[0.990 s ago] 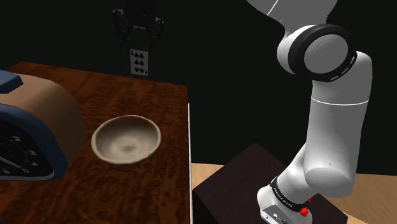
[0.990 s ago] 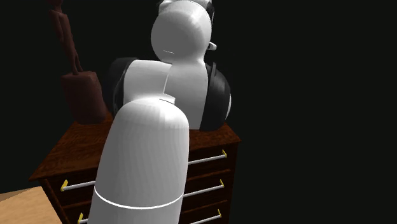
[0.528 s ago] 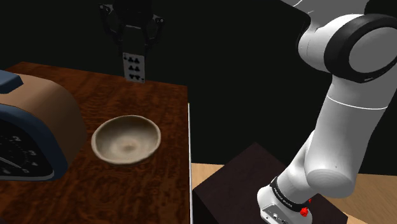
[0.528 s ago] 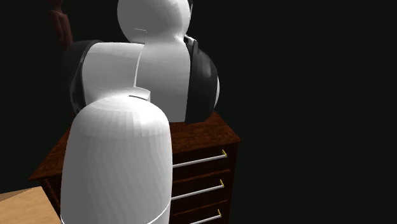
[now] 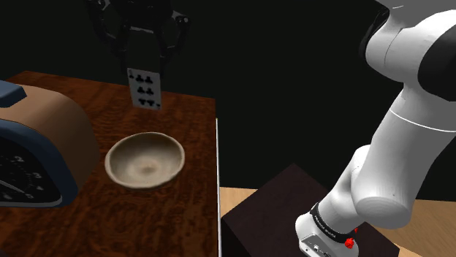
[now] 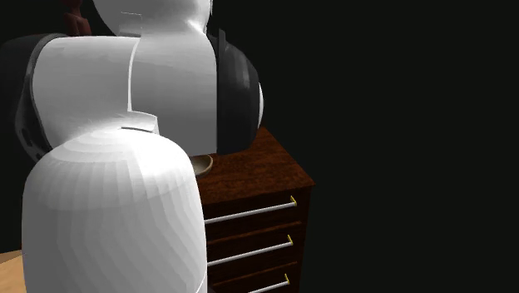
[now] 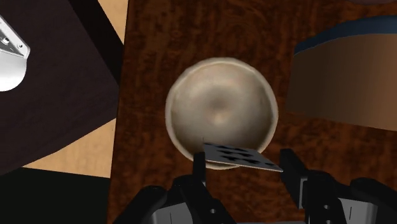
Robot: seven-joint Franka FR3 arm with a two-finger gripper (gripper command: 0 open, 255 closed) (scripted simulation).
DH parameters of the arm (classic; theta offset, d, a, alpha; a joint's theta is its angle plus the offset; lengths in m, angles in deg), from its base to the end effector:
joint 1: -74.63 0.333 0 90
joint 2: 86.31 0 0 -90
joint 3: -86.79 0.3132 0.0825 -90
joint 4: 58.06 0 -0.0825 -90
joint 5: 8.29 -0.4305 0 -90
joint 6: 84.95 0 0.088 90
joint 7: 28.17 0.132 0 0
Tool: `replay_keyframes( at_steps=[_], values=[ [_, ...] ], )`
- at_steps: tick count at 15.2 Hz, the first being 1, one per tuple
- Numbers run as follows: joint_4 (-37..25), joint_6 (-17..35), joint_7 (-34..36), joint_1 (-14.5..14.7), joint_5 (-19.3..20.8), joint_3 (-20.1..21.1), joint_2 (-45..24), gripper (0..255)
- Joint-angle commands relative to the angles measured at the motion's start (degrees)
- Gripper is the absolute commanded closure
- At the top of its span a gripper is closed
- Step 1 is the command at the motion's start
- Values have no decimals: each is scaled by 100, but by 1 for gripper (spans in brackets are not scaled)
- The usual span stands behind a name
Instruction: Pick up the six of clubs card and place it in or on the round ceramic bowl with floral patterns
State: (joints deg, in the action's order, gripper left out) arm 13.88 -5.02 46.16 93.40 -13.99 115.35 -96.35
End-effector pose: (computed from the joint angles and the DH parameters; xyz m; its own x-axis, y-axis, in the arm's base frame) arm 0.4368 0.4504 0.6478 0.8832 -0.4343 -0.1773 -0.4469 -0.8938 -0.0368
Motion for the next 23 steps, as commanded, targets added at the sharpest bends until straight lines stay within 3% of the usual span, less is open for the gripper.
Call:
replay_keyframes(
  at_steps=[1,13,23],
  values=[
    [100,72,150,86,-18,61,54,255],
    [1532,1112,-128,-48,-211,7,463,255],
    [2321,1787,-267,-74,-273,-8,577,255]
  ],
)
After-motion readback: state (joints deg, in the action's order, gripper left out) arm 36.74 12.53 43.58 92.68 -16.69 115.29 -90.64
